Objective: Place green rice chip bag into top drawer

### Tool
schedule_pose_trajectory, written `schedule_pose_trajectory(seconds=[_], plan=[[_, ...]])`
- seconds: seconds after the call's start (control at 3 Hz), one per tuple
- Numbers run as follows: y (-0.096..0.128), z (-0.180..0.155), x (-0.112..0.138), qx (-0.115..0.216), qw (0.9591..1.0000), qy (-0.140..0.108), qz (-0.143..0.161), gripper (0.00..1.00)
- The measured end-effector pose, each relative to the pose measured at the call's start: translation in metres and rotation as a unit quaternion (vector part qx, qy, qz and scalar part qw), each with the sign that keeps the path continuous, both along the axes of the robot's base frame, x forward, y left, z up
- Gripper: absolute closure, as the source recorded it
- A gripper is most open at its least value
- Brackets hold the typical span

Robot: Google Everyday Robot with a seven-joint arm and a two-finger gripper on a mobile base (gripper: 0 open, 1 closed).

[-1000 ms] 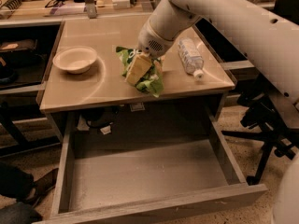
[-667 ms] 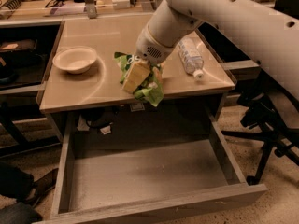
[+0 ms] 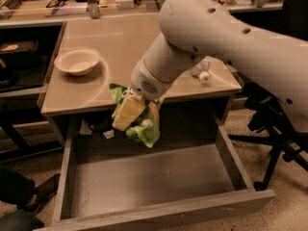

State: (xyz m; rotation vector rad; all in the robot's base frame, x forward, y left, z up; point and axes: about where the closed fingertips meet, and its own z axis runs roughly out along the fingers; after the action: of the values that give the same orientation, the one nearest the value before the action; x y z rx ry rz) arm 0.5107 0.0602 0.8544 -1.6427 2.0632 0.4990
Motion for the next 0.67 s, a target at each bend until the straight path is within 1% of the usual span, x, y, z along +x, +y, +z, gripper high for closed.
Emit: schedule_pose_trajectory(seconds=[0.33,0.67], plan=[[0.0002,-0.0090,-0.0061,-0.004,1.0000,0.008,0.002,1.00],[0.0013,-0.0163,-0.0129,-0.001,0.9999,0.015,0.002,1.00]])
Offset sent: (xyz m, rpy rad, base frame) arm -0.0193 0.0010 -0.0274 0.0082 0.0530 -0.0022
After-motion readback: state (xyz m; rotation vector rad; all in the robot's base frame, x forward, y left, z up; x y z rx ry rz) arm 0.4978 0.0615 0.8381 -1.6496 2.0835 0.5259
